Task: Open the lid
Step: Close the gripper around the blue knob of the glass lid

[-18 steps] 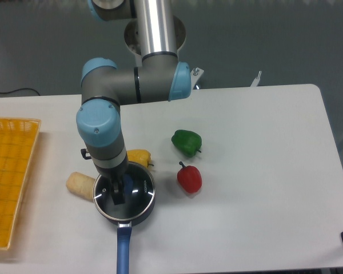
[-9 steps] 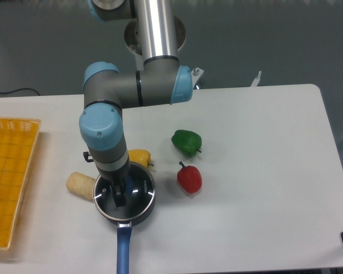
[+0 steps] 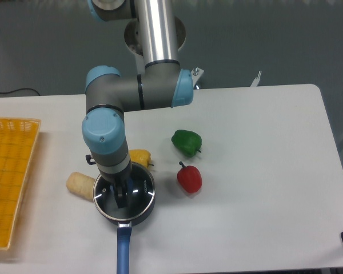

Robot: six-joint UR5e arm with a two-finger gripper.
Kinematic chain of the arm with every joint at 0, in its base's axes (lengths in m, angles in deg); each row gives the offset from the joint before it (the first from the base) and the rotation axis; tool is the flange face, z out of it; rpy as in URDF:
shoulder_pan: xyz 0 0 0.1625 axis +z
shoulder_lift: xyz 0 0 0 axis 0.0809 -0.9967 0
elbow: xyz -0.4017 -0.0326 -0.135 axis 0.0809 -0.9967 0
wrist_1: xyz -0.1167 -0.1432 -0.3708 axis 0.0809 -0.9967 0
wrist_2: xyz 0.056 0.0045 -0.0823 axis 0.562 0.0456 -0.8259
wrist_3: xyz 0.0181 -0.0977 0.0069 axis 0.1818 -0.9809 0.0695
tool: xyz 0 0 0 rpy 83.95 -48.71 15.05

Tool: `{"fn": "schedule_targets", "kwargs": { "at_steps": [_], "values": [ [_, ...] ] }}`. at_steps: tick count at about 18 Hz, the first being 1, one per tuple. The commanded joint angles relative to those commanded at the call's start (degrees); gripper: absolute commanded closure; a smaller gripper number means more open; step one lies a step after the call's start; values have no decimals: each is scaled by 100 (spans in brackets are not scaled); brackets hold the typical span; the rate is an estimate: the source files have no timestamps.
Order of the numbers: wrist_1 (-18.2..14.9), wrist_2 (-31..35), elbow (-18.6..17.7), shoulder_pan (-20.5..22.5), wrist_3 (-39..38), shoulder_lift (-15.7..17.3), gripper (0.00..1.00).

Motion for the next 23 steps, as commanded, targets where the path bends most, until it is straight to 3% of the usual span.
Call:
{"fn": "schedule_targets", "kwargs": {
  "at_steps": [7,12,15,23],
  "values": [
    [0,0,-26,0,0,-35,2],
    [0,9,-35,0,-9,-26,14],
    [0,18,-35,0,-9,-26,26],
    [0,26,-61,0,-9,-9,37]
  ]
}}
